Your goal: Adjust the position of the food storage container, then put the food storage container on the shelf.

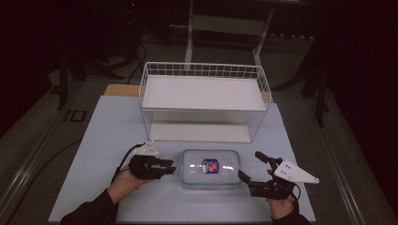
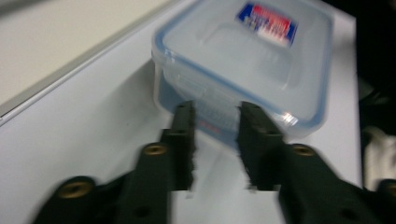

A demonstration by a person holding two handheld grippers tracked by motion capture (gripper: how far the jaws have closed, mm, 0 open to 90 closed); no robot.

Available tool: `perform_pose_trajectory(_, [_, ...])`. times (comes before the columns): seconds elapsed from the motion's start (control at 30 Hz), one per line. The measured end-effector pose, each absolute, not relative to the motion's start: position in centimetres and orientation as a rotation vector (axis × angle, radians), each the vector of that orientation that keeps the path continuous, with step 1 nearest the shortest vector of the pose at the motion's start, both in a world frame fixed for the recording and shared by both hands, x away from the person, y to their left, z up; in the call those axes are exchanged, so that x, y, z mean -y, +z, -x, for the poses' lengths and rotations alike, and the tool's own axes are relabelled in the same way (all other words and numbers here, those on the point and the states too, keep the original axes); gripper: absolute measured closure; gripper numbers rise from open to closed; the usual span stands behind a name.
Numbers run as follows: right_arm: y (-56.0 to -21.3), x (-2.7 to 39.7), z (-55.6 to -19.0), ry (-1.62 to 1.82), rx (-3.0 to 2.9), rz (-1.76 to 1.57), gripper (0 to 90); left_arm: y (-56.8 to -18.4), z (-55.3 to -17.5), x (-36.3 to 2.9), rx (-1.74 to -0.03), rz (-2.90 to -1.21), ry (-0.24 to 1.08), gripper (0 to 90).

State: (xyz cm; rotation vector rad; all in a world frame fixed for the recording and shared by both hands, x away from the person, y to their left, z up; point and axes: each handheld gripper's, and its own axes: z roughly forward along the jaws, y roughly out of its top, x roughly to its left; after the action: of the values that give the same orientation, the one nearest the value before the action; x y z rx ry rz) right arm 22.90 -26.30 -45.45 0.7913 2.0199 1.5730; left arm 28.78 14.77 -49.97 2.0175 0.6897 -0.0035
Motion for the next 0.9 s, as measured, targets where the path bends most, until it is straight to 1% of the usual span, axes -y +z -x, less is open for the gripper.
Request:
perform_pose_trajectory(0.07, [-45.5, 26.2, -22.9, 1.568, -2.022, -0.785, 11.6, -49.5, -28.7, -15.0, -0.711, -1.97, -0.025, 51.8])
perform_pose_trajectory(0.13, [-45.5, 26.1, -22.9, 1.566, -2.02, -0.779, 11.6, -49.1, -28.7, -15.0, -0.736, -1.925, -0.082, 43.1])
perform_pose_trajectory(0.2, [-45.5, 25.9, -22.9, 1.564, -2.025, -0.769, 11.6, -48.9, -28.9, -14.9, -0.775, -1.89, -0.176, 28.7])
perform_pose_trajectory(0.27, [-45.7, 25.8, -22.9, 1.555, -2.032, -0.763, 11.6, -48.7, -28.9, -14.7, -0.769, -1.862, -0.21, 12.9])
perform_pose_trajectory(0.33, [-45.7, 25.7, -23.0, 1.547, -2.036, -0.762, 11.6, -48.5, -28.9, -14.3, -0.806, -1.865, -0.215, 3.1])
perform_pose_trajectory(0.37, [-45.7, 25.6, -23.0, 1.546, -2.036, -0.762, 11.5, -48.6, -29.0, -14.0, -0.834, -1.874, -0.229, 1.8])
perform_pose_trajectory(0.47, [-45.8, 25.6, -23.1, 1.543, -2.041, -0.754, 11.5, -48.9, -29.2, -13.1, -0.93, -1.878, -0.246, 1.7])
perform_pose_trajectory(0.57, [-45.9, 25.6, -23.1, 1.535, -2.034, -0.761, 11.0, -49.4, -29.5, -12.4, -1.019, -1.847, -0.273, 1.8])
perform_pose_trajectory(0.8, [-45.9, 25.4, -23.1, 1.495, -1.994, -0.772, 11.0, -51.0, -30.5, -11.6, -1.116, -1.801, -0.401, 1.8])
perform_pose_trajectory(0.9, [-46.0, 25.3, -23.1, 1.471, -1.989, -0.776, 11.2, -51.4, -30.7, -11.4, -1.149, -1.785, -0.421, 1.9])
